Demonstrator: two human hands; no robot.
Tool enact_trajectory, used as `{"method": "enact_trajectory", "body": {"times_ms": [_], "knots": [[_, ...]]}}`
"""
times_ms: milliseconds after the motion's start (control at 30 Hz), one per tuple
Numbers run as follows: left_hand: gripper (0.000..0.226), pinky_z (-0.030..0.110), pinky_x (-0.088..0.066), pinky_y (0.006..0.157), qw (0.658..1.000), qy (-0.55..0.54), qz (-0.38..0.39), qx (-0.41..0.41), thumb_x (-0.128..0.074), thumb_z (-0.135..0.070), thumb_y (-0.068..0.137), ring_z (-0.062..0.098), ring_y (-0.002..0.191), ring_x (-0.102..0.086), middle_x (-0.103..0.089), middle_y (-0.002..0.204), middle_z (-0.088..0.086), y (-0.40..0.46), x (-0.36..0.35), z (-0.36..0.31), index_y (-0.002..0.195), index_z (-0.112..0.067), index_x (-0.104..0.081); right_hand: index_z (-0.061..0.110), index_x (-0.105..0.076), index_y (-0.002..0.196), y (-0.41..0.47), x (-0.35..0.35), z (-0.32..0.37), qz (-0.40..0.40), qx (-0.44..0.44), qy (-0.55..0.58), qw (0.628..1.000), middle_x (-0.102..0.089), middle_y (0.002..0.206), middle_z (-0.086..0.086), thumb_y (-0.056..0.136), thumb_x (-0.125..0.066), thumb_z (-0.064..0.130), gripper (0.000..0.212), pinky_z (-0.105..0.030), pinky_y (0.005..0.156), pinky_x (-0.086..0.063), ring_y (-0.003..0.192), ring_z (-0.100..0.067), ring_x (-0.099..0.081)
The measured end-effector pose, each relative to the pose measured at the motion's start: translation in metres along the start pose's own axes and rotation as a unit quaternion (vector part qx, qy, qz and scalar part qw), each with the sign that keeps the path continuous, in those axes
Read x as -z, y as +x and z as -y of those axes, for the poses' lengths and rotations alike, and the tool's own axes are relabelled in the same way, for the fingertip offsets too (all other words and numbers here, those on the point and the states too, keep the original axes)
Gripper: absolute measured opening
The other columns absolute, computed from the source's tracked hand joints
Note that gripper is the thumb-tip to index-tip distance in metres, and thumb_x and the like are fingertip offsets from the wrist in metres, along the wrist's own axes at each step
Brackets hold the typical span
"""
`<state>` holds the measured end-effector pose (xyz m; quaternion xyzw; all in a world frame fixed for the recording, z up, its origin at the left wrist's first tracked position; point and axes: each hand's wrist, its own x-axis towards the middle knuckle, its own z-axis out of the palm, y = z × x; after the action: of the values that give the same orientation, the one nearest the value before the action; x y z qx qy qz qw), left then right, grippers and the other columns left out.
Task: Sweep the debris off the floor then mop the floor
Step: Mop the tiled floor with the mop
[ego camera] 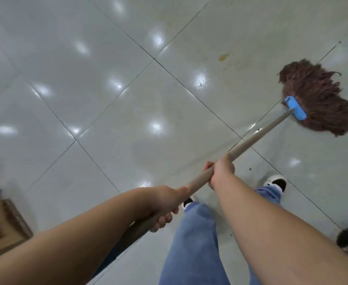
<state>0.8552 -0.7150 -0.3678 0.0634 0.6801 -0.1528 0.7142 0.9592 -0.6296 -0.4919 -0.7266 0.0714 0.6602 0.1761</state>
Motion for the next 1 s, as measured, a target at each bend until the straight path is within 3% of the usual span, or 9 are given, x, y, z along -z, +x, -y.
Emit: {"method": "enact_trajectory", "body": {"times_ms": [100, 200, 267, 400, 467, 633, 833, 1000], "knots": [[0.054, 0.01, -0.027, 0.042, 1.0, 0.003, 0.005, 0.004, -0.032, -0.065, 0.085, 0.01, 0.028, -0.03, -0.035, 0.033, -0.005, 0.004, -0.011, -0.002, 0.076, -0.013, -0.041, 0.014, -0.04, 0.076, 0.002, 0.011, 0.003, -0.017, 0.003, 0.014, 1.0, -0.043, 0.055, -0.004, 0.098, -0.037, 0.045, 0.038, -0.011, 0.037, -0.036, 0.025, -0.011, -0.039], [0.056, 0.01, -0.03, 0.041, 1.0, 0.005, 0.01, 0.001, -0.032, -0.066, 0.084, 0.01, 0.027, -0.032, -0.038, 0.032, -0.005, 0.006, -0.028, -0.023, 0.079, -0.011, -0.044, 0.013, -0.039, 0.076, 0.009, 0.026, 0.026, -0.009, -0.012, 0.026, 1.0, -0.041, 0.052, -0.003, 0.097, -0.038, 0.046, 0.039, -0.014, 0.037, -0.034, 0.031, -0.014, -0.038], [0.059, 0.01, -0.031, 0.039, 1.0, 0.003, 0.006, 0.0, -0.032, -0.069, 0.084, 0.01, 0.027, -0.032, -0.038, 0.032, -0.004, 0.007, -0.042, -0.047, 0.079, -0.011, -0.045, 0.013, -0.039, 0.074, 0.016, 0.038, 0.049, -0.007, -0.005, 0.028, 1.0, -0.043, 0.047, -0.001, 0.098, -0.038, 0.045, 0.04, -0.013, 0.033, -0.034, 0.022, -0.012, -0.035], [0.061, 0.01, -0.031, 0.038, 1.0, -0.002, -0.001, -0.013, -0.031, -0.071, 0.083, 0.01, 0.027, -0.031, -0.038, 0.033, -0.004, 0.01, -0.075, -0.123, 0.078, -0.011, -0.044, 0.015, -0.037, 0.073, 0.039, 0.064, 0.125, 0.004, 0.005, 0.032, 0.999, -0.038, 0.023, 0.004, 0.098, -0.037, 0.046, 0.039, -0.015, 0.032, -0.035, 0.016, -0.011, -0.032], [0.062, 0.01, -0.031, 0.039, 1.0, -0.004, -0.002, -0.013, -0.031, -0.071, 0.083, 0.01, 0.027, -0.031, -0.038, 0.033, -0.004, 0.01, -0.094, -0.173, 0.077, -0.011, -0.044, 0.015, -0.038, 0.074, 0.056, 0.079, 0.175, 0.007, 0.007, 0.037, 0.999, -0.04, 0.025, 0.002, 0.098, -0.037, 0.046, 0.039, -0.012, 0.03, -0.034, 0.016, -0.011, -0.032], [0.063, 0.011, -0.03, 0.038, 1.0, -0.007, 0.002, -0.011, -0.03, -0.073, 0.082, 0.009, 0.027, -0.032, -0.039, 0.035, -0.004, -0.004, -0.146, -0.313, 0.077, -0.011, -0.043, 0.014, -0.039, 0.073, 0.083, 0.122, 0.316, 0.02, 0.002, 0.059, 0.998, -0.04, 0.055, -0.001, 0.097, -0.041, 0.047, 0.04, -0.013, 0.033, -0.037, 0.016, -0.009, -0.031], [0.057, 0.01, -0.03, 0.038, 0.999, -0.013, 0.005, -0.031, -0.032, -0.067, 0.085, 0.008, 0.026, -0.031, -0.037, 0.035, -0.004, -0.038, -0.199, -0.472, 0.076, -0.012, -0.042, 0.015, -0.04, 0.075, 0.09, 0.166, 0.479, 0.027, 0.026, 0.053, 0.998, -0.038, 0.057, -0.001, 0.098, -0.039, 0.039, 0.034, -0.012, 0.035, -0.041, 0.015, -0.009, -0.03], [0.057, 0.01, -0.03, 0.036, 0.999, -0.014, 0.012, -0.049, -0.034, -0.064, 0.087, 0.009, 0.027, -0.031, -0.038, 0.035, -0.002, -0.049, -0.222, -0.566, 0.071, -0.011, -0.042, 0.016, -0.038, 0.073, 0.112, 0.182, 0.576, 0.03, 0.026, 0.019, 0.999, -0.038, 0.055, -0.001, 0.099, -0.036, 0.041, 0.037, -0.013, 0.033, -0.041, 0.014, -0.009, -0.031]]}}
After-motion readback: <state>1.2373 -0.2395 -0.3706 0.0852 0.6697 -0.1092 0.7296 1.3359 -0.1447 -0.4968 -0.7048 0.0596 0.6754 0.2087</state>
